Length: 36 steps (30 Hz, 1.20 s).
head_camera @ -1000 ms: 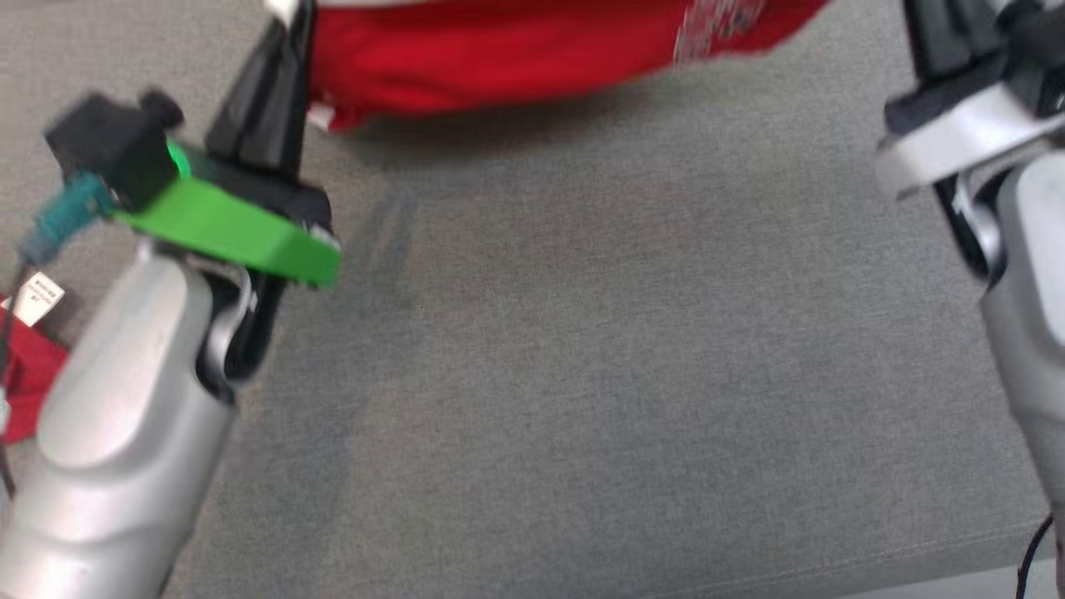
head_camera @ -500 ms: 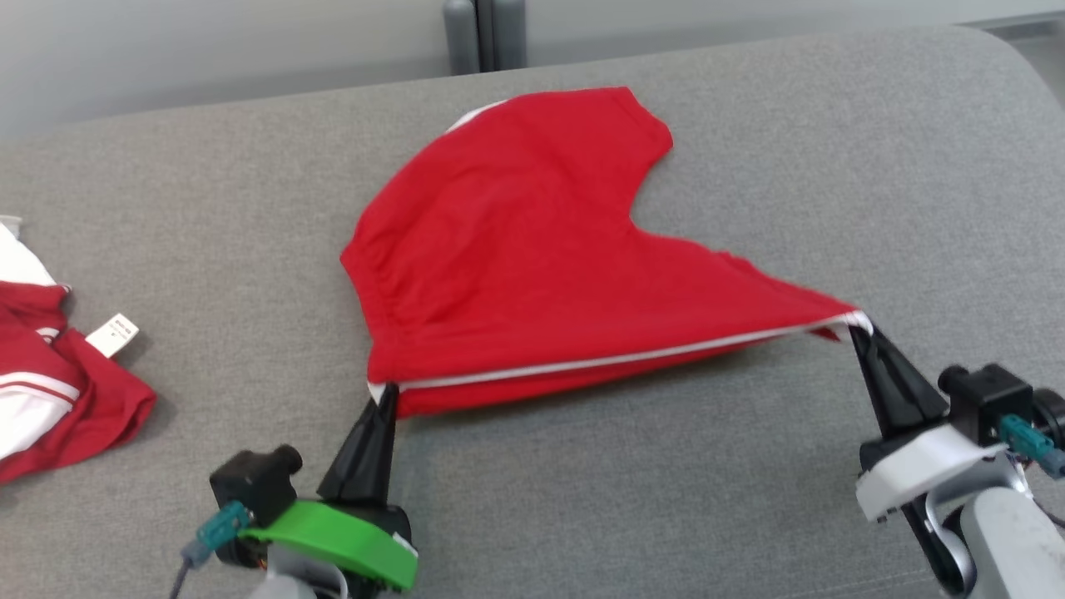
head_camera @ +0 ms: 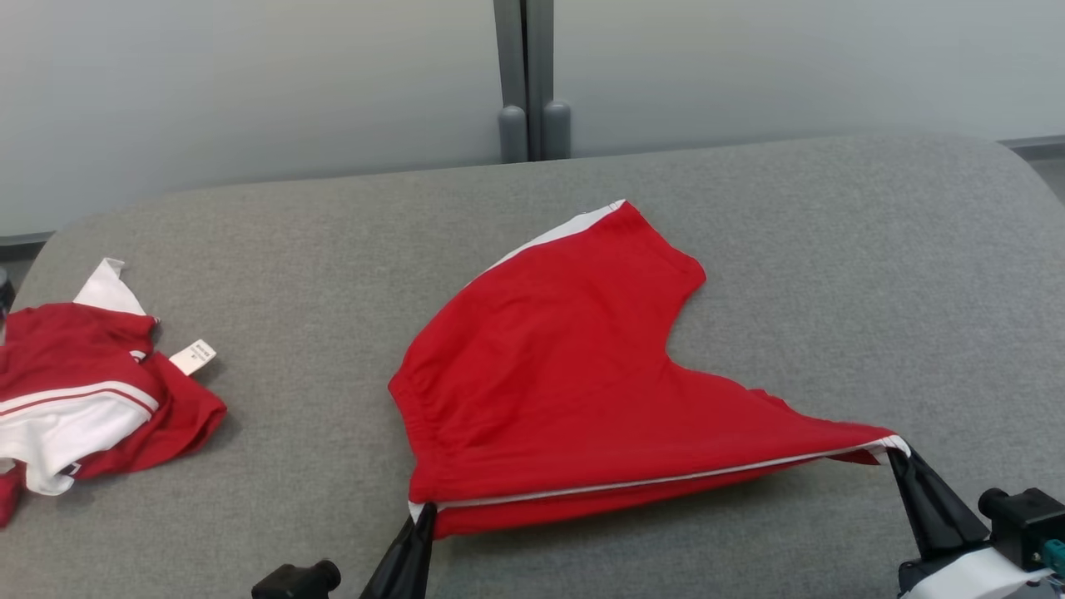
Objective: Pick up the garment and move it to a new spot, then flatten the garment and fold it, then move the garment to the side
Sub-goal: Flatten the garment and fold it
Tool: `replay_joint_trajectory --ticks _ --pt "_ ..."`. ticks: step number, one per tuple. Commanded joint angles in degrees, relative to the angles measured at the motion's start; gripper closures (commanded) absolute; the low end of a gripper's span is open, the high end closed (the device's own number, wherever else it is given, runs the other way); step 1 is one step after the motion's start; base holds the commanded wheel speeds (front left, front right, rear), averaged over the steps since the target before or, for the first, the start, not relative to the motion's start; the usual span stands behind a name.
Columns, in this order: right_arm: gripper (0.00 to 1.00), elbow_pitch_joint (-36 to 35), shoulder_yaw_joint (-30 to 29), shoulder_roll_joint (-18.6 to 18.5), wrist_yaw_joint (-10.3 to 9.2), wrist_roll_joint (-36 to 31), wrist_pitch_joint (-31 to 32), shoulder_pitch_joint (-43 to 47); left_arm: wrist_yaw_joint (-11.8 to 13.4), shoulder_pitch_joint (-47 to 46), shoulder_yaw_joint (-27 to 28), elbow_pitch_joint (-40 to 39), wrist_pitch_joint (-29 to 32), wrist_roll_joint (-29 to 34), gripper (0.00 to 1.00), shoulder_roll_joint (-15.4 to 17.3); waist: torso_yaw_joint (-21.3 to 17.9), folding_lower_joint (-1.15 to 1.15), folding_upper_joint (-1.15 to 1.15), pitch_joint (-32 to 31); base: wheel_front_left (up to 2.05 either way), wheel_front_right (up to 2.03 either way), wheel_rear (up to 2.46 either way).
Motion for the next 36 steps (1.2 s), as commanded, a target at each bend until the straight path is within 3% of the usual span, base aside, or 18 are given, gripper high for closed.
replay_joint_trajectory --ticks 1,6,13,25,36 --pt "1.0 -0.7 -1.2 -0.9 -0.24 0.4 -0.2 0.7 0.2 0.8 0.6 -0.7 -0.1 0.2 1.0 0.6 0.9 0.0 0.0 -0.6 0.0 0.0 0.0" --pt "1.0 -1.2 -1.0 -1.8 -0.24 0.2 -0.2 -3.4 0.2 -2.3 0.0 -2.0 -0.1 0.5 1.0 0.3 2.1 0.0 0.0 1.4 0.0 0.0 0.0" --pt "1.0 2.3 2.5 -3.6 -0.19 -1.6 0.7 -18.0 0.1 -12.0 -0.4 -1.8 -0.1 -0.2 1.0 -1.0 4.5 0.0 0.0 8.3 0.0 0.0 0.0" --pt "1.0 18.6 11.7 -6.3 -0.19 -5.4 5.4 -48.8 0.1 -27.9 -2.5 3.5 -0.1 -1.0 1.0 -2.9 9.4 0.0 0.0 20.9 0.0 0.0 0.0" --pt "1.0 33.6 18.9 -5.0 -0.18 -8.1 3.9 -63.5 0.1 -33.7 -3.1 5.7 -0.1 -2.2 1.0 -4.5 12.6 0.0 0.0 26.8 0.0 0.0 0.0"
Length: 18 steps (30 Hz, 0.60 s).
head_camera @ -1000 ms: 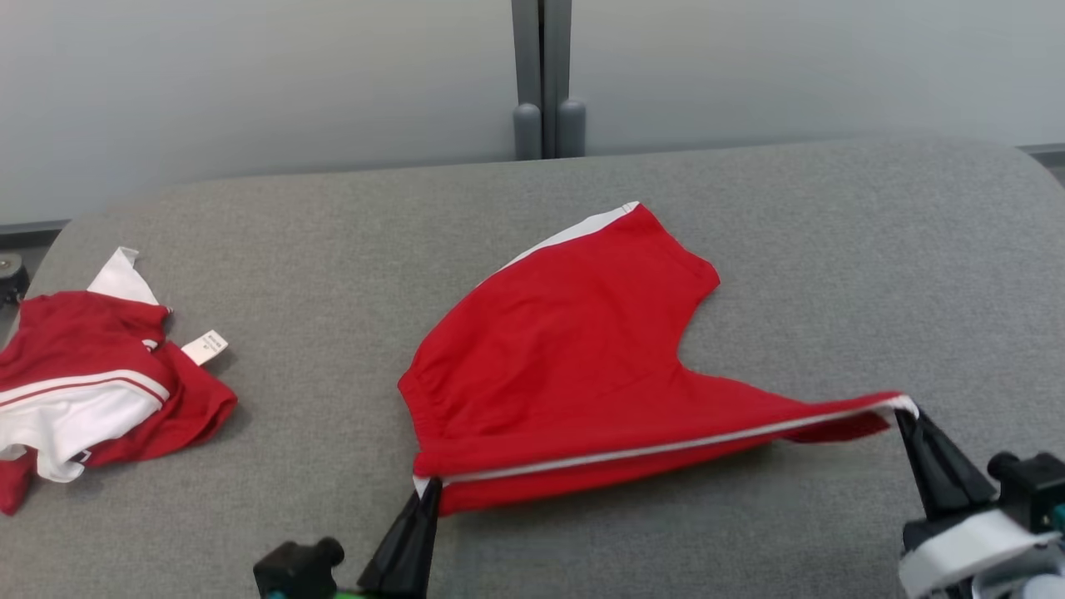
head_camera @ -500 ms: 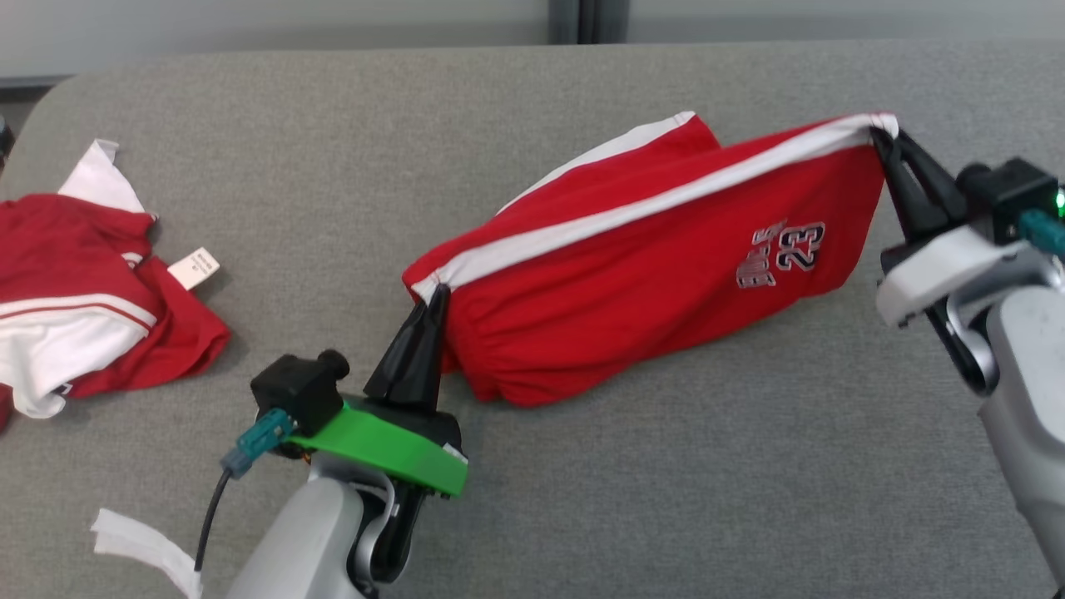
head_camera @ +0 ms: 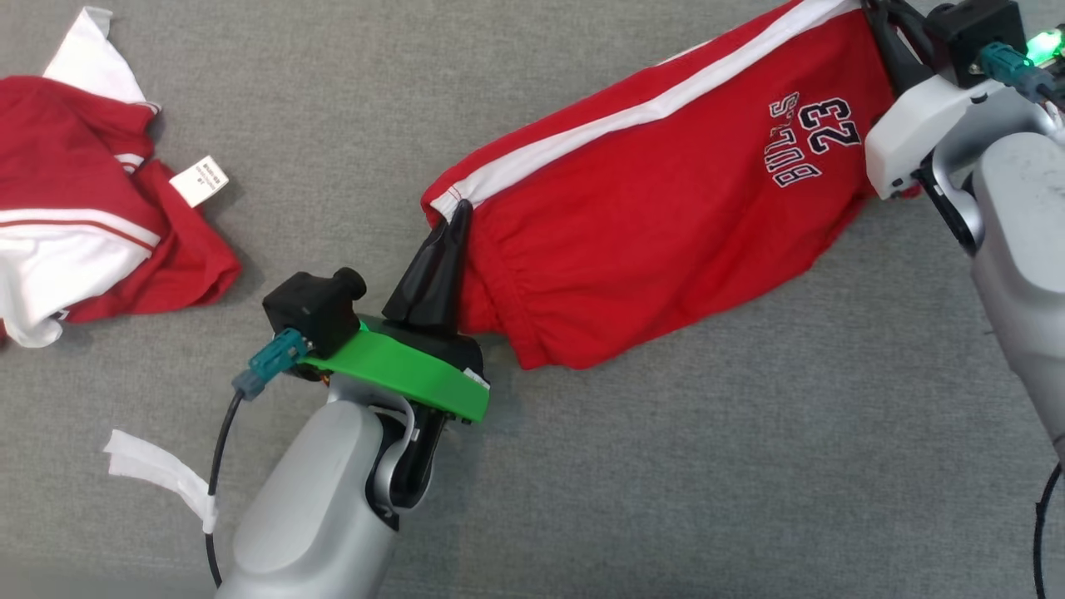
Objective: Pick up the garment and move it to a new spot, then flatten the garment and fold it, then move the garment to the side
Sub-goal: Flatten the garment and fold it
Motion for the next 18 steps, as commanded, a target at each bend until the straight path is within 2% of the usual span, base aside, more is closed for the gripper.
replay_joint_trajectory --ticks 1,2,3,4,5,18 --pt "1.0 1.6 0.5 0.2 -0.11 -0.2 -0.8 -1.3 0.1 -1.0 0.5 0.1 0.0 -0.5 1.0 -0.2 2.4 0.0 0.0 2.5 0.0 0.0 0.0" --pt "0.74 2.7 0.8 0.3 -0.11 -0.2 -1.2 -1.9 0.1 -1.1 0.5 0.2 0.0 -0.6 1.0 -0.3 2.4 0.0 0.0 2.6 0.0 0.0 0.0" --pt "0.28 3.9 0.8 0.5 -0.11 -0.3 -1.7 -2.6 0.1 -1.2 0.5 0.5 0.0 -0.5 0.75 -0.4 2.4 0.0 0.0 2.7 0.0 0.0 0.0" --pt "0.0 5.0 0.8 0.8 -0.11 -0.1 -1.9 -3.0 0.1 -1.1 0.5 0.8 0.0 -0.8 0.35 -0.5 2.5 0.0 0.0 2.7 0.0 0.0 0.0" --pt "0.0 6.0 0.6 1.1 -0.11 0.2 -2.3 -3.2 0.1 -1.1 0.6 1.1 0.0 -0.9 0.0 -0.5 2.5 0.0 0.0 2.7 0.0 0.0 0.0" --pt "0.0 12.9 0.0 1.2 -0.1 6.7 -4.4 2.8 0.1 4.2 4.0 0.7 0.0 0.2 0.0 -1.2 1.9 0.0 0.0 0.7 0.0 0.0 0.0"
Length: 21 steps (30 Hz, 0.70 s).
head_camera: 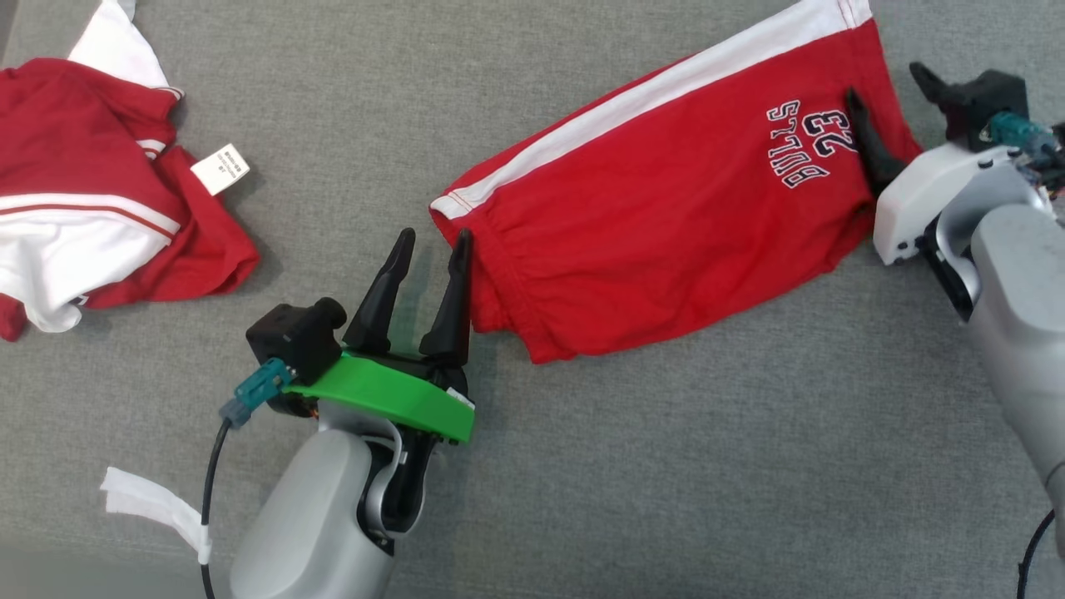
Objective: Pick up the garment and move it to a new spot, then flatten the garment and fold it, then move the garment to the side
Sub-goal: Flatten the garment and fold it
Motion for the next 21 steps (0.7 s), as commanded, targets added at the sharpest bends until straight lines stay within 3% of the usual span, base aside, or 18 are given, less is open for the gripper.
replay_joint_trajectory --ticks 1,3,4,5,6,15,21 --pt "0.0 0.8 0.7 0.3 -0.1 1.3 -0.1 1.5 0.1 0.9 0.4 -0.1 0.0 0.8 0.0 0.0 -0.1 0.0 0.0 -0.4 0.0 0.0 0.0" --pt "0.0 2.1 2.4 0.9 -0.08 3.2 1.4 3.3 0.1 1.4 0.8 -0.1 0.0 1.2 0.0 0.0 -0.2 0.0 0.0 -0.8 0.0 0.0 0.0" --pt "0.18 2.6 3.3 1.2 -0.04 4.5 2.1 4.2 0.1 1.5 0.9 -0.2 0.0 1.8 0.0 0.0 -0.3 0.0 0.0 -1.0 0.0 0.0 0.0" --pt "0.72 2.9 4.0 1.4 -0.04 5.6 2.6 4.9 0.1 1.7 1.0 -0.1 0.0 1.9 0.0 0.0 -0.3 0.0 0.0 -1.2 0.0 0.0 0.0" --pt "1.0 3.3 4.5 1.2 -0.04 6.7 2.9 5.6 0.1 2.0 1.2 0.0 0.0 2.2 0.0 0.0 -0.4 0.0 0.0 -1.5 0.0 0.0 0.0" --pt "1.0 4.5 1.4 -0.1 -0.12 12.9 0.1 9.9 0.1 5.9 3.6 0.9 0.0 4.8 0.0 0.0 -2.6 0.0 0.0 -7.6 0.0 0.0 0.0" --pt "1.0 1.1 -3.4 -0.7 -0.11 15.2 -0.3 16.6 0.1 10.1 4.0 1.2 0.0 7.6 0.0 0.6 -5.0 0.0 0.0 -13.0 0.0 0.0 0.0"
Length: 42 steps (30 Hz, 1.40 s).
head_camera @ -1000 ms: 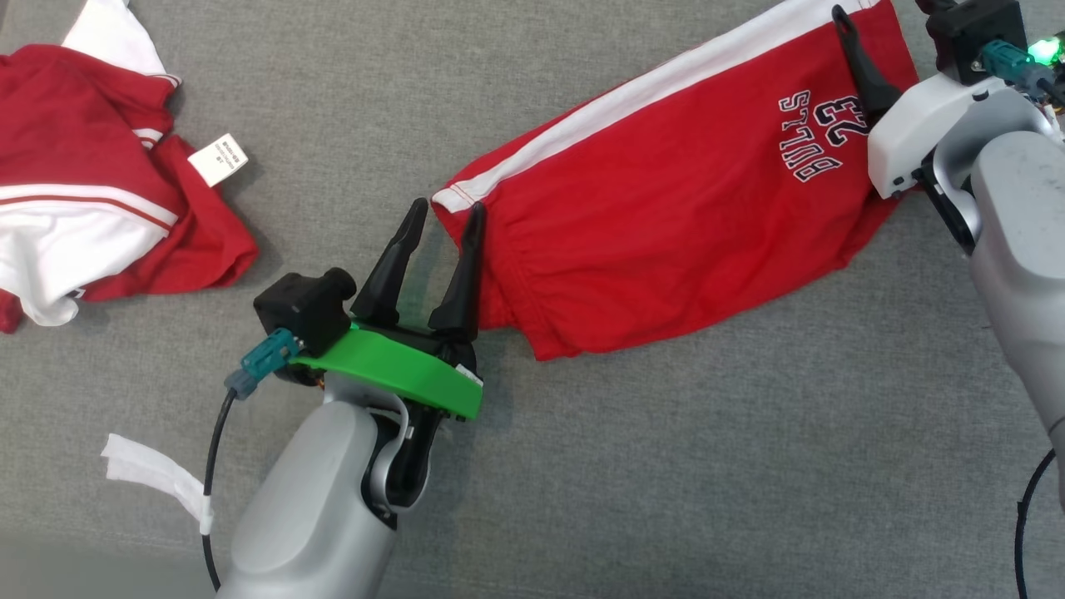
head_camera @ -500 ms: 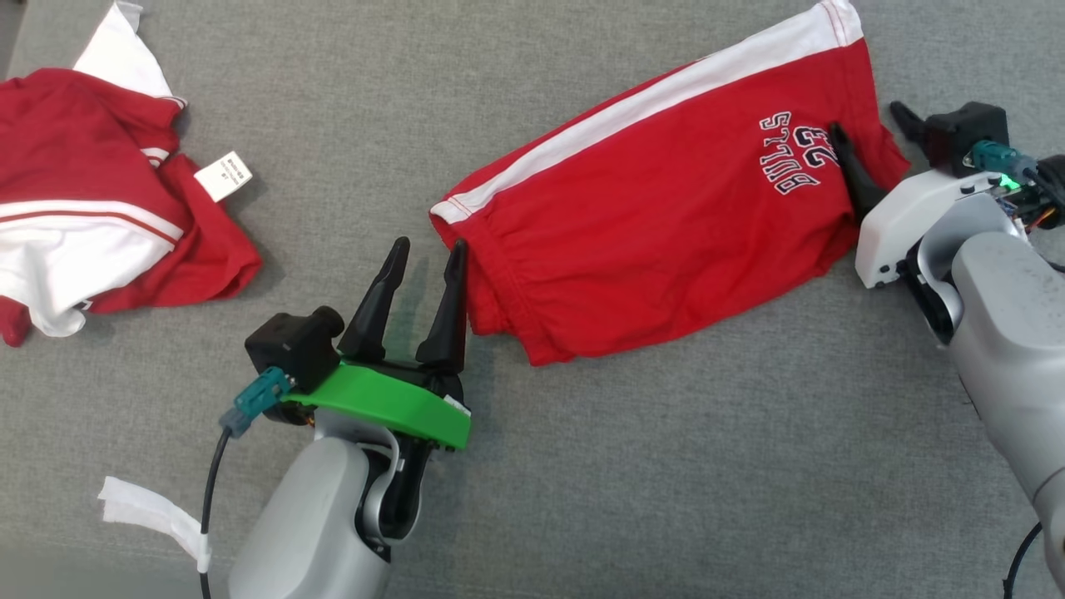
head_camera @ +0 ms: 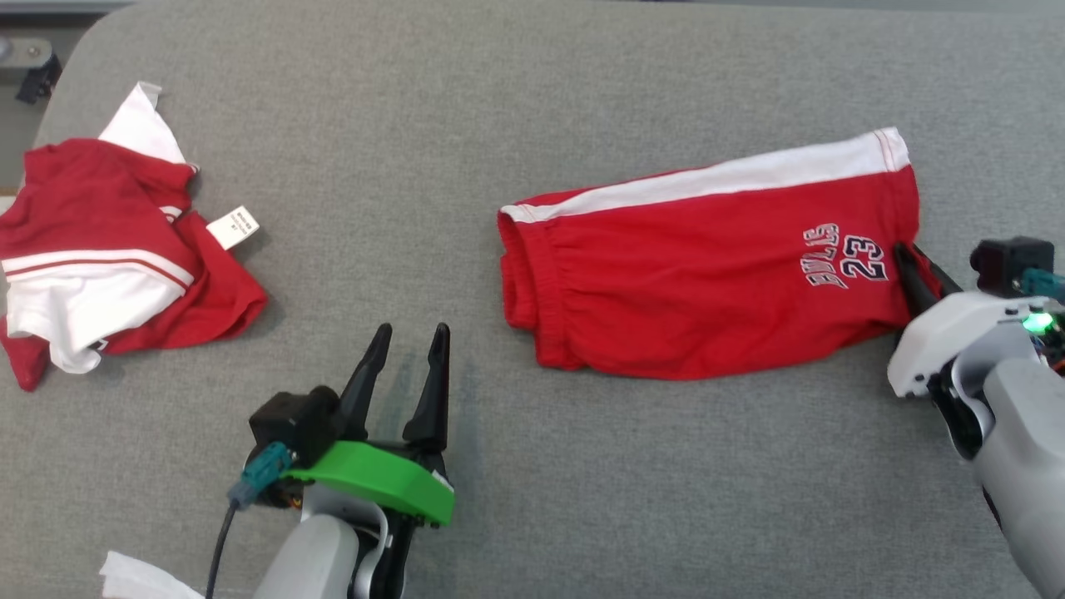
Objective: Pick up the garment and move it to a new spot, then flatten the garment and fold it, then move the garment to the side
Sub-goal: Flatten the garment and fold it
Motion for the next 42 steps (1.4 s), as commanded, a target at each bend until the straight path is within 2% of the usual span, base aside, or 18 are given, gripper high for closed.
replay_joint_trajectory --ticks 1,11,17,21,24,27,30,32,33,38,42 --pt "1.0 -1.1 -1.4 -0.8 -0.12 0.5 0.0 3.4 0.1 1.8 0.2 0.0 0.0 0.9 0.0 0.5 -2.7 0.0 0.0 -4.5 0.0 0.0 0.0" --pt "1.0 -8.3 -12.3 -0.4 -0.11 -1.3 0.0 16.4 0.1 6.8 0.7 0.0 0.0 2.0 0.0 0.4 -4.2 0.0 0.0 -9.2 0.0 0.0 0.0" --pt "1.0 -15.8 -15.2 2.1 -0.11 -5.1 0.0 16.4 0.1 7.4 0.6 0.1 0.0 1.9 0.0 0.3 -3.7 0.0 0.0 -9.5 0.0 0.0 0.0" --pt "1.0 -22.1 -12.0 5.7 -0.1 -6.3 0.0 14.1 0.1 7.6 0.8 0.5 0.0 1.4 0.0 0.2 -2.8 0.0 0.0 -9.8 0.0 0.0 0.0" --pt "1.0 -24.6 -6.7 9.1 -0.11 -6.0 0.0 12.0 0.1 7.7 0.5 0.8 0.0 1.2 0.0 0.1 -1.8 0.0 0.0 -10.1 0.0 0.0 0.0" --pt "1.0 -24.0 -0.5 12.2 -0.1 -5.5 0.0 10.2 0.1 8.0 0.6 1.2 0.0 1.4 0.0 0.0 -0.8 0.0 0.0 -10.2 0.0 0.0 0.0" --pt "1.0 -20.1 6.5 14.3 -0.11 -5.9 0.3 9.1 0.1 8.1 0.4 1.6 0.0 1.6 0.0 0.0 0.5 0.0 0.0 -10.2 0.0 0.0 0.0" --pt "0.52 -17.5 10.2 15.2 -0.11 -5.9 0.2 8.6 0.1 8.2 0.4 1.9 0.0 1.8 0.0 0.0 1.2 0.0 0.0 -10.3 0.0 0.0 0.0" --pt "0.0 -16.8 11.8 15.5 -0.1 -5.7 0.2 8.5 0.1 8.1 0.3 2.0 0.0 1.8 0.0 0.0 1.4 0.0 0.0 -10.3 0.0 0.0 0.0" --pt "0.0 -18.0 20.0 15.7 -0.11 0.5 0.0 10.0 0.1 8.0 1.1 2.6 0.0 2.7 0.0 -0.1 1.3 0.0 0.0 -10.6 0.0 0.0 0.0" --pt "0.0 -19.5 18.1 15.7 -0.11 0.4 -0.1 10.7 0.1 8.5 3.2 2.4 0.0 4.7 0.0 -0.1 -0.5 0.0 0.0 -11.2 0.0 0.0 0.0"
